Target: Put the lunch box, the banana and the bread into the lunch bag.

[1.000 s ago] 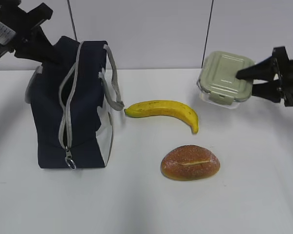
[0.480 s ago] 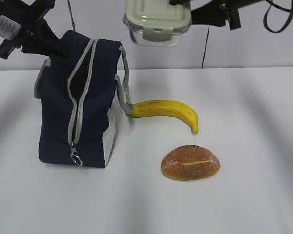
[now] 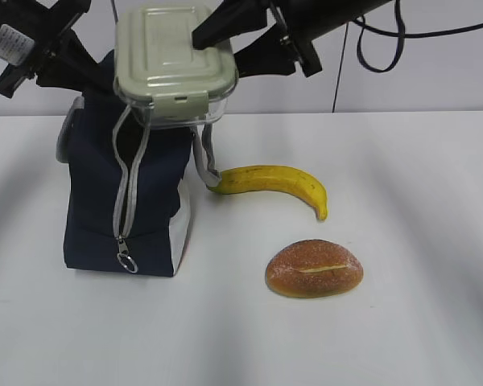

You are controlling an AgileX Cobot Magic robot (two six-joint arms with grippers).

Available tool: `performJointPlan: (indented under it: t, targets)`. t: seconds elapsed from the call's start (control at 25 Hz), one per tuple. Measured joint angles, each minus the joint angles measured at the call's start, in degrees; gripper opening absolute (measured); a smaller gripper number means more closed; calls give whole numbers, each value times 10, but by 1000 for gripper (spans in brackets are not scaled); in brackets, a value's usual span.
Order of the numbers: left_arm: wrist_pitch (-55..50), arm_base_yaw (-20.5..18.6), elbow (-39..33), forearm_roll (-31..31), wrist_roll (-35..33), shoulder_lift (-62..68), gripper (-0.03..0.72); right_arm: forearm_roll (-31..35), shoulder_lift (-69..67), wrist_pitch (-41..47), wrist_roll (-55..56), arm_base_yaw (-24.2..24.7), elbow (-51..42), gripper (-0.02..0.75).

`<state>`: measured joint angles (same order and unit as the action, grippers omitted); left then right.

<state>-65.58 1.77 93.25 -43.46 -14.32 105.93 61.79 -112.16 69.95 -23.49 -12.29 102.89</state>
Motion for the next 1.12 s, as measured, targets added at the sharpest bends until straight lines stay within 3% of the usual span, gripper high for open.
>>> performJointPlan:
  t: [0.24,0.44,0.6,1.12]
  targets:
    - [0,0,0,-4,0,0,0,-9,-38,-23,3,-31,2,384]
    - [-4,0,0,-8,0,0,0,-121,-54,-63,44,-35,2,384]
    - [-5,0,0,-9,1,0,0,-149,-54,-104,64,-42,2,384]
    - [-8,0,0,-19,1,0,0,-259,-71,-206,144,-141,18,384]
